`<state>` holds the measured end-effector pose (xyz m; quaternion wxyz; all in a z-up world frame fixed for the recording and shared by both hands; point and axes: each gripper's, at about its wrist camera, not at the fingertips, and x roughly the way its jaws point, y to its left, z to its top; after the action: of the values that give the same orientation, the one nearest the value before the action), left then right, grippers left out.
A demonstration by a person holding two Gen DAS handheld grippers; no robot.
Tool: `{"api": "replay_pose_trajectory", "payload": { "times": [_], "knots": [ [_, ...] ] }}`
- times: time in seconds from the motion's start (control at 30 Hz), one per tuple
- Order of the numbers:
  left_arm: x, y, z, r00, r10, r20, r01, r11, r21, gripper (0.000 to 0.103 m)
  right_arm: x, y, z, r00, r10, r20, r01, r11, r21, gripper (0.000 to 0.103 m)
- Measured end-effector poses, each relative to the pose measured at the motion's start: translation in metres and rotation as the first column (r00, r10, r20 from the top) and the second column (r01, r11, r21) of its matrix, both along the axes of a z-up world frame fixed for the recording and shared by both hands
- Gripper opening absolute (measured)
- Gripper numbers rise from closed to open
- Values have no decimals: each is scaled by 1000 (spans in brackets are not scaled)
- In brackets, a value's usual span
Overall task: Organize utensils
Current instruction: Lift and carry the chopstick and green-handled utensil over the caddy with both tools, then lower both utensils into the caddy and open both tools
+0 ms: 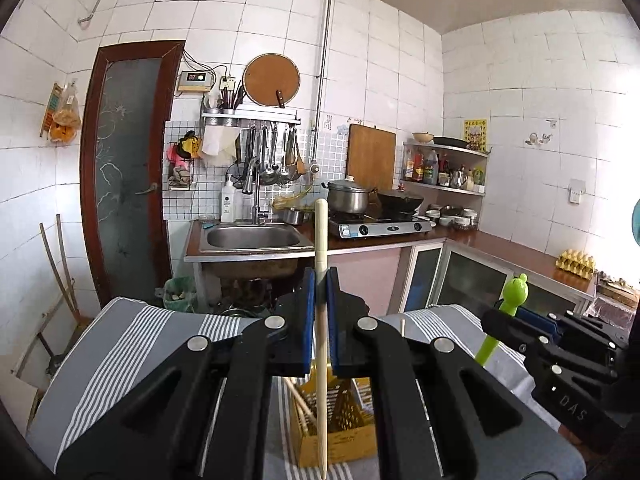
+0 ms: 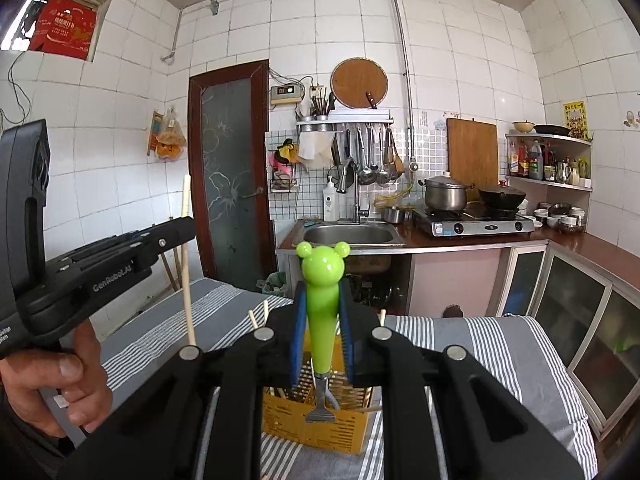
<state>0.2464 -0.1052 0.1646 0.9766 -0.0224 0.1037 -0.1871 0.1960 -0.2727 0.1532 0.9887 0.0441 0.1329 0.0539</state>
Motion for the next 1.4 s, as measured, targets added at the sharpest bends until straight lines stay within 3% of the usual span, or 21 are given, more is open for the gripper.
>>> {"api": "replay_pose_trajectory", "payload": {
  "times": [0.1,0.87,1.4],
  "knots": [
    [8,-6,1,1000,-31,6,31,999,-10,4,5,-3,-1,1000,-6,-3,6,1000,0,16],
    [75,-23,-25,1000,-17,-8,17,1000,-13,5,59,-14,-19,999,-23,-48,24,1000,20,16],
    [106,-18,-81,991,8,-137,-10,1000,-10,5,91,-14,-56,990,-31,-141,36,999,37,16]
  ]
}}
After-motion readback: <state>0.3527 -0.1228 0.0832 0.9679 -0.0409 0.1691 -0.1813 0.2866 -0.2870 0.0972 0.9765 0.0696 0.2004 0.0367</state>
